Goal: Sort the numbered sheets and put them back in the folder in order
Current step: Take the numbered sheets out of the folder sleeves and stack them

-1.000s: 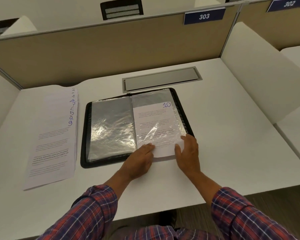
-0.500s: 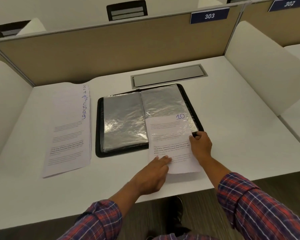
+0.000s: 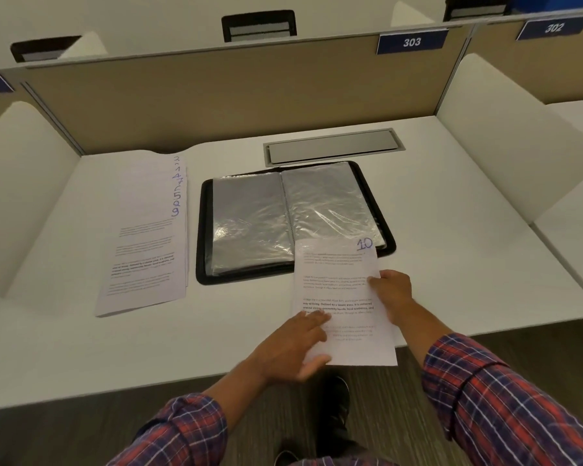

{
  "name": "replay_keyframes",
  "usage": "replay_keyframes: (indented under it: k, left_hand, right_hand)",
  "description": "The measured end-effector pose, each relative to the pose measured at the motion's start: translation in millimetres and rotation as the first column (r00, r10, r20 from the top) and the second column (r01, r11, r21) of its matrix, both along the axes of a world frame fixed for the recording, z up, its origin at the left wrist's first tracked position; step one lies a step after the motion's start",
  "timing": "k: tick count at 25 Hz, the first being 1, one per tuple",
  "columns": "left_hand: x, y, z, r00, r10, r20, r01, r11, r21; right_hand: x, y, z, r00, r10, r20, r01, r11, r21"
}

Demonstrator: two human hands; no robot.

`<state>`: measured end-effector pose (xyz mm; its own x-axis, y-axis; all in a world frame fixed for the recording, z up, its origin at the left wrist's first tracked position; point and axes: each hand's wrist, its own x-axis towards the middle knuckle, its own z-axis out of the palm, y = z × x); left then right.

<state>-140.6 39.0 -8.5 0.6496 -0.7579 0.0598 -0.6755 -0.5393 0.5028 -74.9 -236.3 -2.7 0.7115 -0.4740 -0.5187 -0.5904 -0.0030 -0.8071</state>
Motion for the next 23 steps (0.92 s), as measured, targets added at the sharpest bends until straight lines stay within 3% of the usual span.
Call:
replay_keyframes:
  k: [2, 4, 7, 12, 15, 23]
  left_hand:
    - [0, 2, 1, 0.967, 0.23, -0.112, -0.242, 0.964, -0.112]
    - [4, -2, 4, 0.866, 0.443, -0.233, -0.484, 0.86, -0.164]
    - [12, -9, 10, 0.711, 0.596, -0.372, -0.68, 0.718, -0.149]
    - [16, -15, 17, 0.465, 0.589, -0.661, -0.85, 0.505, -0.147]
    - [13, -14, 27, 0.371, 0.522, -0.768, -0.892, 0.429, -0.14]
    - [12, 19, 36, 0.251, 0.572, -0.781, -0.962, 0.238, -0.135]
  right_hand:
    - [-13, -1, 3, 1.0, 0.004, 0.001, -0.004, 1.0, 0.031]
    - [-27, -1, 9, 1.0, 0.009, 0.0, -0.009, 0.998, 0.062]
    - [-46, 0, 18, 0.999, -0.01, 0.03, 0.007, 0.994, 0.108]
    - [-63, 4, 33, 0.998, 0.0, 0.07, -0.011, 0.987, 0.16]
    - [-67, 9, 42, 0.994, -0.006, 0.107, -0.014, 0.983, 0.185]
    - [-57, 49, 46, 0.988, 0.074, 0.132, -0.095, 0.983, 0.157]
